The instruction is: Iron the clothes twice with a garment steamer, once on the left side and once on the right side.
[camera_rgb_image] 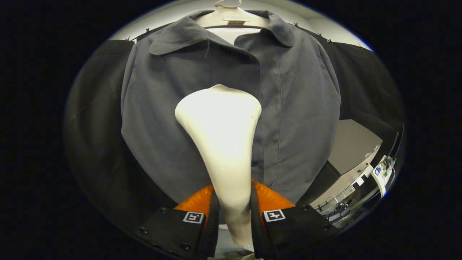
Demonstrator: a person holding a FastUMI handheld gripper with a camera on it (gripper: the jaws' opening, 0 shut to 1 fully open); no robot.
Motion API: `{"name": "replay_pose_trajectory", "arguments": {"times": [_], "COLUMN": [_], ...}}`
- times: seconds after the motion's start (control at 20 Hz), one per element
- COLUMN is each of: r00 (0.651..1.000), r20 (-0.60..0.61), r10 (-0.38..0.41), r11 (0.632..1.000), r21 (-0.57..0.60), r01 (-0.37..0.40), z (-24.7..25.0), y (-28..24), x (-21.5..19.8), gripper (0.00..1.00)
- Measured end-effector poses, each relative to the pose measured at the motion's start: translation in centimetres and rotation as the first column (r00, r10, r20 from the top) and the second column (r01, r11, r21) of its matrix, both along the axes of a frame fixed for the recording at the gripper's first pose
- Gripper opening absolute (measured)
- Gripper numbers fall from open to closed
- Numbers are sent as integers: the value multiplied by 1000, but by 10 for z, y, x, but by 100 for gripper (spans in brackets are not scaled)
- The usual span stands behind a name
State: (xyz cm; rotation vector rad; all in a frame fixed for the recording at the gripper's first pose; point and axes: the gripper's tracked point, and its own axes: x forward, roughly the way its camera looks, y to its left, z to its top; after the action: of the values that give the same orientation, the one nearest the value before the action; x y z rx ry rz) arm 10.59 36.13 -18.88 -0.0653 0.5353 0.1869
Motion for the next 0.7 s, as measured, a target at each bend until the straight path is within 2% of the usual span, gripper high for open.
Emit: {"name": "replay_pose_trajectory", "arguments": {"times": [0.7], "r00": [986], "r20": [-169], "r10": [-10], "r11": [995], "r21": [-97], "r01": [-7], "z": [-104], "y": [-6], "x": [-13], "gripper": [46]}}
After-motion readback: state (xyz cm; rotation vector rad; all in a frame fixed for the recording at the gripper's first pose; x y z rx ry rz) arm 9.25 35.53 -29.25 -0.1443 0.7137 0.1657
